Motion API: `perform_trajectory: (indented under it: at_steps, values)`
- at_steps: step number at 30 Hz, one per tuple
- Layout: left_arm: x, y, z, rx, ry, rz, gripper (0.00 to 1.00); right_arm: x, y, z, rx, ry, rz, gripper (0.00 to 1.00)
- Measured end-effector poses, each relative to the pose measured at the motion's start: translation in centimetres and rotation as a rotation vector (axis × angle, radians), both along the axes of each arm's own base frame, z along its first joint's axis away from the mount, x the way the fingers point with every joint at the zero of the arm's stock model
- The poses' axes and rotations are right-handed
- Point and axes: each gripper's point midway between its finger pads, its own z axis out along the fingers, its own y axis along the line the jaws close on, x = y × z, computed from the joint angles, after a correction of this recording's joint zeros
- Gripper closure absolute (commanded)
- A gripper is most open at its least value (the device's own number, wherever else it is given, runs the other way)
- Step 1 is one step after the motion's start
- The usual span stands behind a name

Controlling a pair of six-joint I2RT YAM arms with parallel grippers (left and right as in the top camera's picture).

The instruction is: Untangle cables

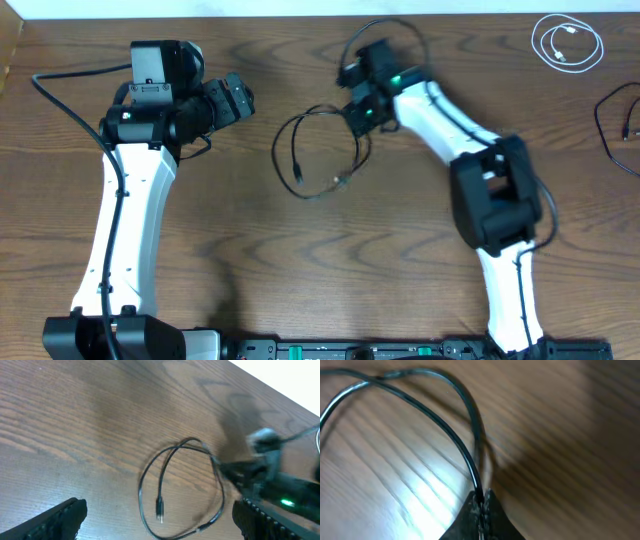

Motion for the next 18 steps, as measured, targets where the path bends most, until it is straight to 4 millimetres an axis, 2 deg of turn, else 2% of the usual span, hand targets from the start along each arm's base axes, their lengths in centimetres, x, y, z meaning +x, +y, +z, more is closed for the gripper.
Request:
perform_trajectory:
  at_steps: [1,2,6,7,8,9,10,11,13,15,18]
  values:
    - [0.0,0.0,0.0,0.000,0.001,0.001,0.02,0.1,-1.3,0.9,-0.016,0.004,-0.048,0.99]
    - [0.0,0.0,0.0,0.000,0.000,0.000,0.02,0.1,-4.1,3.8,-0.051,-0.007,-0.152,0.99]
    - [0.0,0.0,0.0,0.000,0.001,0.000,0.02,-0.5,-8.4,8.6,-0.087,-0.031,-0.299,0.99]
    - [0.0,0.0,0.0,0.000,0.000,0.000,0.02,-0.8,-8.9,9.2,-0.084,-0.023,-0.321,0.93]
    - [0.0,0.0,0.0,0.000,0.001,0.000,0.02,-1.1,-8.7,8.8,-0.078,0.001,-0.324,0.67]
    - [0.0,0.0,0.0,0.000,0.000,0.000,0.02,-1.4,-8.5,8.3,-0.076,0.019,-0.317,0.60]
    - [0.0,0.0,0.0,0.000,0.001,0.000,0.02,-1.6,-8.2,7.6,-0.072,0.042,-0.311,0.42]
    - [0.0,0.0,0.0,0.000,0.000,0.000,0.02,-1.9,-7.6,6.8,-0.070,0.065,-0.297,0.35]
    - [0.0,0.0,0.0,0.000,0.001,0.000,0.02,-2.7,-5.9,4.3,-0.069,0.127,-0.261,0.25]
    - [0.0,0.0,0.0,0.000,0.000,0.000,0.02,-3.4,-4.2,2.3,-0.075,0.162,-0.209,0.21]
    - [0.0,0.0,0.0,0.000,0.001,0.000,0.02,-3.9,-2.1,1.0,-0.079,0.151,-0.105,0.19]
